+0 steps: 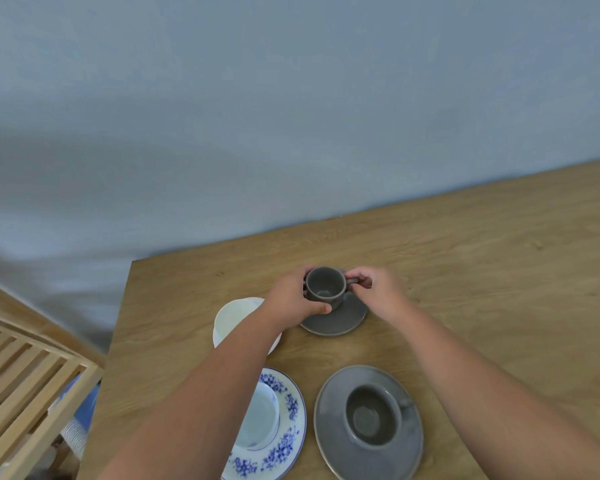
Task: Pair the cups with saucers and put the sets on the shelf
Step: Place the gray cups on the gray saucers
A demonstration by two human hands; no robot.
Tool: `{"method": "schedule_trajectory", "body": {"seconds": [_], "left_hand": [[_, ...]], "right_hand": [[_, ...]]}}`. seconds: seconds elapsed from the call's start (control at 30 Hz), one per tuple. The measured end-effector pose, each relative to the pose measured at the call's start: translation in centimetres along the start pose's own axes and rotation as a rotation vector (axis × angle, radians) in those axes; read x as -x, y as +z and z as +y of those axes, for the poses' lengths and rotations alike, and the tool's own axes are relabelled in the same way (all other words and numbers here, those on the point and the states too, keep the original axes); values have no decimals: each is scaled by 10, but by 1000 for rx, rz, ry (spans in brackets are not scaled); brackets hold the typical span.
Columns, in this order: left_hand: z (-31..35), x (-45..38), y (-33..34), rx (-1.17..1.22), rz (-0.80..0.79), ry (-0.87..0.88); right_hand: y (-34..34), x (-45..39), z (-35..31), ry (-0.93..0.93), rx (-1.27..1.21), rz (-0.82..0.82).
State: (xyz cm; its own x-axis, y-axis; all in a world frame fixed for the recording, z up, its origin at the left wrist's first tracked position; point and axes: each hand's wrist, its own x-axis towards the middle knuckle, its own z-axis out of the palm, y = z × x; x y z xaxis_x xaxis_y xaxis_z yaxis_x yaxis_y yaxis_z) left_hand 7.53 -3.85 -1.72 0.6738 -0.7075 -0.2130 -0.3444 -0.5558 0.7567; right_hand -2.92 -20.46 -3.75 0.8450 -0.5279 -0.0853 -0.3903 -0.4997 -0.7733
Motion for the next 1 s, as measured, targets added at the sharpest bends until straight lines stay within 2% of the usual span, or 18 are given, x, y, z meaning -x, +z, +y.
{"method": "schedule_trajectory", "body": {"seconds": [0.23,0.37,0.63,0.73,0.93,1.0], "left_hand": [[7,-1,0,-97,-23,1],[10,-3,-4,-180,0,20],[5,-25,-22,-471,-163,-257],[7,-30,-21,-658,-206,-288],[8,-35,-19,-741,-213,-309],[8,-32,-23,-706,-159,-321]], "right_hand": [[2,3,9,-22,-46,75],[3,6,11,36,-79,106],[11,21,25,299,-89,99],[18,21,17,370,-136,53],[23,22,12,439,-333,48],[19,24,11,433,-382,51]]}}
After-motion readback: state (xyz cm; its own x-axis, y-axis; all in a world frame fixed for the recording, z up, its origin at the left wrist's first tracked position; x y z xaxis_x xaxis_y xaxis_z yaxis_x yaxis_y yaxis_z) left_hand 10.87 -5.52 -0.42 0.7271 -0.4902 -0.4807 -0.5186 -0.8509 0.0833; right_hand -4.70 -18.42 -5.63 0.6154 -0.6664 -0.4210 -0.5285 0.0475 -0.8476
